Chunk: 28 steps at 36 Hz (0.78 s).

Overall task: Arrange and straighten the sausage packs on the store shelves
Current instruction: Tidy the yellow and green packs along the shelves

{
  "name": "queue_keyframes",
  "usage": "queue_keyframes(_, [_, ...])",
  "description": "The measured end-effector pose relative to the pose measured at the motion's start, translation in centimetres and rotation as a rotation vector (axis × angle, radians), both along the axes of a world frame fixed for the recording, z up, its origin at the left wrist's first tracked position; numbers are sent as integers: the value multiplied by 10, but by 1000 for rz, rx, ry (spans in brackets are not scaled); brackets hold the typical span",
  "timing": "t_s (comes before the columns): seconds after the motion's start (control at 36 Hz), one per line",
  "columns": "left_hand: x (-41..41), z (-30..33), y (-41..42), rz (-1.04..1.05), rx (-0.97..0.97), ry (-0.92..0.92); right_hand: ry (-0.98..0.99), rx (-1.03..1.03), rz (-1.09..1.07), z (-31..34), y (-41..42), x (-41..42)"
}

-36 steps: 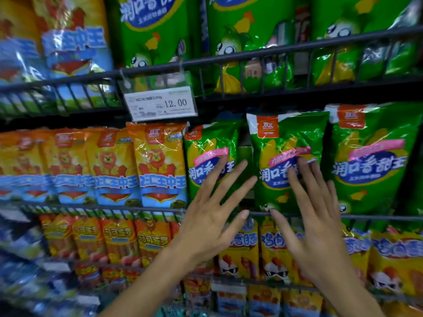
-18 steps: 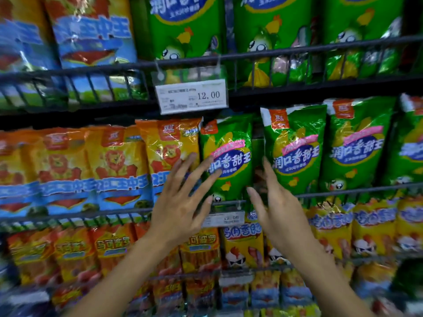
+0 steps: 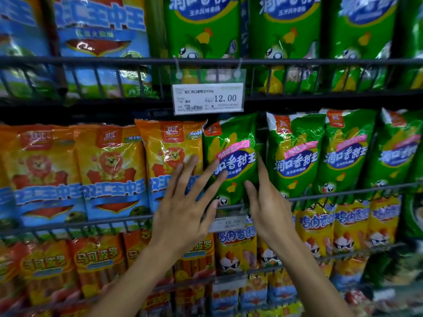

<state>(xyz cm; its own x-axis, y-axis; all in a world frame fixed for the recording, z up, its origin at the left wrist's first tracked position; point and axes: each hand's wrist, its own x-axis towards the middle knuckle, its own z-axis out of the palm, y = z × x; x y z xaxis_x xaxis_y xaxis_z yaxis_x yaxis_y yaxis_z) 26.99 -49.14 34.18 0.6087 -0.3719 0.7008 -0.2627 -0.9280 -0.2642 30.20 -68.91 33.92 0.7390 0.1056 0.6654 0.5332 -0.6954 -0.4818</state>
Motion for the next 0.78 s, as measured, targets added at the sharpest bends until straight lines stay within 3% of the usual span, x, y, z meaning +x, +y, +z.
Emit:
queue_keyframes(0.28, [-1, 1, 1, 2, 28, 23, -28, -10, 55, -9, -3, -3])
queue_keyframes(0.44, [-1, 3, -1, 3, 30, 59, -255, -43, 133, 0, 4, -5])
queue_keyframes(0.78, [-10, 10, 4, -167, -151, 128, -217, -233, 94, 2, 9, 3])
